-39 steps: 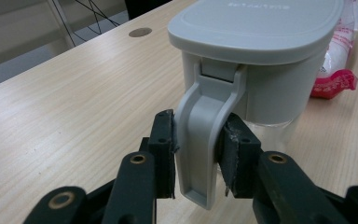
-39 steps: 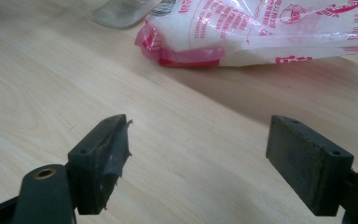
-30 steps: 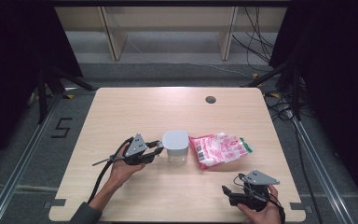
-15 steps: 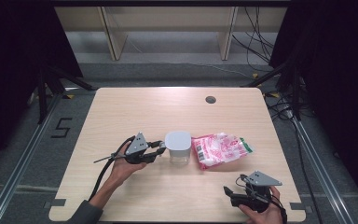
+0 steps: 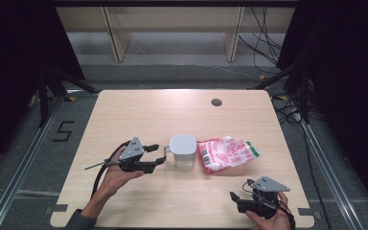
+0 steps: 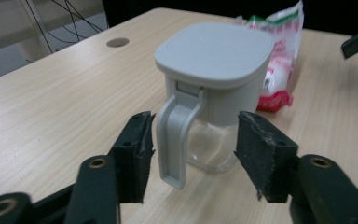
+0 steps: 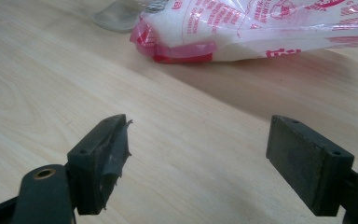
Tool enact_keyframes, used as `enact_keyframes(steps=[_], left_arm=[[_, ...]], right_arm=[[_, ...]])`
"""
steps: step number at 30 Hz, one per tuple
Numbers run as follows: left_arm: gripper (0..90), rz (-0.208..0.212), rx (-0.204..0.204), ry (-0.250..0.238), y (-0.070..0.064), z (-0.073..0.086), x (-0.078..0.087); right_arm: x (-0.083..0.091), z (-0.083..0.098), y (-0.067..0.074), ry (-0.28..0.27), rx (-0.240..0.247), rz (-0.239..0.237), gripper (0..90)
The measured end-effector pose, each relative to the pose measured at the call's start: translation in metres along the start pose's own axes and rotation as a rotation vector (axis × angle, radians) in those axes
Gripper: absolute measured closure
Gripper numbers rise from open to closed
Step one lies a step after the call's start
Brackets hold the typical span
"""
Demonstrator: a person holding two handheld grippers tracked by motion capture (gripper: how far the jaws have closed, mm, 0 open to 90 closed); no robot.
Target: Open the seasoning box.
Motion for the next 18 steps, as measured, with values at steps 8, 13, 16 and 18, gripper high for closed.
enact_keyframes(steps=[8,13,16,18], left_arm=[[85.3,-0.009,-0.009,-0.04,0.001,-0.016,0.008],[89.3,-0.028,0.007,-0.058,-0.004,-0.03,0.005],[89.3,-0.024,0.02,-0.061,-0.006,-0.034,0.002],[89.3,-0.022,-0.015,-0.075,-0.005,-0.04,-0.002]], right_arm=[[-0.001,0.0,0.0,-0.001,-0.005,0.0,21.6],[-0.001,-0.001,0.004,0.018,-0.002,0.007,21.6],[-0.002,-0.002,0.004,0.005,0.014,0.001,21.7],[-0.002,-0.003,0.003,-0.009,0.03,0.014,21.7]])
Point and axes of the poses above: each handheld gripper's, and its own axes: x roughly backward along the jaws, z roughly out of its underside, y roughly to its left, the point moved 7 cm from there along -x, roughly forward along the jaws, and after that the axes turned 1 degree about x, right-handed, at the moved point
